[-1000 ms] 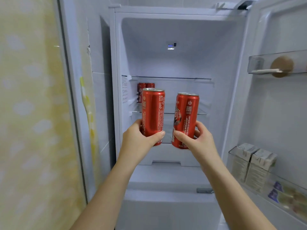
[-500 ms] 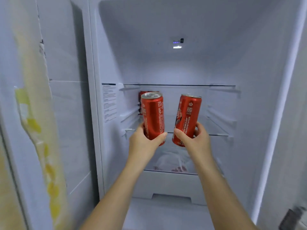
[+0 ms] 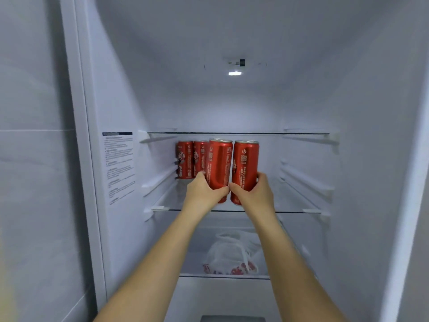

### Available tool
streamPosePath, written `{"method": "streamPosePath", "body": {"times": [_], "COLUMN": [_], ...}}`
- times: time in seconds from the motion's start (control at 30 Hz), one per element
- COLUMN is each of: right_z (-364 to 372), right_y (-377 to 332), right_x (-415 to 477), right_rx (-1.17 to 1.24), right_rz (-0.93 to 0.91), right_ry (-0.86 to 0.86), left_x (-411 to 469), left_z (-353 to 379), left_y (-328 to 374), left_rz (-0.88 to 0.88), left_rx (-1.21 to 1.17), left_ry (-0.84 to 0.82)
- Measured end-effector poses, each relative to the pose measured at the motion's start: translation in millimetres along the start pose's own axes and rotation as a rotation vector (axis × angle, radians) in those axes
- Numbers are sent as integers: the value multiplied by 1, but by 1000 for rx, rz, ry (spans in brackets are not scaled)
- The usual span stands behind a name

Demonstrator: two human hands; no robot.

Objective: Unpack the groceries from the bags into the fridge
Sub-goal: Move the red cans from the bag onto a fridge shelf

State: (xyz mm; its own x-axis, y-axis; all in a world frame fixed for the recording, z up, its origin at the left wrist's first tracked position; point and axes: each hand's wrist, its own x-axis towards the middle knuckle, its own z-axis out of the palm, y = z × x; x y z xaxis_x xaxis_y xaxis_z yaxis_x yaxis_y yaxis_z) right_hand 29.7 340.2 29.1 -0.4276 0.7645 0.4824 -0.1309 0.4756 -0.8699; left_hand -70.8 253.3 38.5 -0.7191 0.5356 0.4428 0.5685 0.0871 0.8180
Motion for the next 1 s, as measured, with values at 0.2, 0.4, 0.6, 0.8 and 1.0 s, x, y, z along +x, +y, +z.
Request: {"method": "streamPosePath", "body": {"times": [0.2, 0.4, 0.6, 0.8, 1.0], "right_z": [9, 11, 14, 24, 39], "right_y": [18, 27, 34, 46, 55], "right_x": [21, 33, 54, 95, 139], "right_rx": [-82, -139, -155, -269, -471], "right_rz": [-1, 20, 76, 144, 172], "right_ry": [0, -13, -65, -132, -185], "left_x": [25, 35, 56, 85, 123], "left_z": [13, 18, 20, 26, 36], "left_y": [-17, -26, -30, -31, -31], "left_rz": [-3, -4, -13, -57, -122], "left_rx": [27, 41, 91, 230, 387], "left_ry": [-61, -92, -167, -221, -224]}}
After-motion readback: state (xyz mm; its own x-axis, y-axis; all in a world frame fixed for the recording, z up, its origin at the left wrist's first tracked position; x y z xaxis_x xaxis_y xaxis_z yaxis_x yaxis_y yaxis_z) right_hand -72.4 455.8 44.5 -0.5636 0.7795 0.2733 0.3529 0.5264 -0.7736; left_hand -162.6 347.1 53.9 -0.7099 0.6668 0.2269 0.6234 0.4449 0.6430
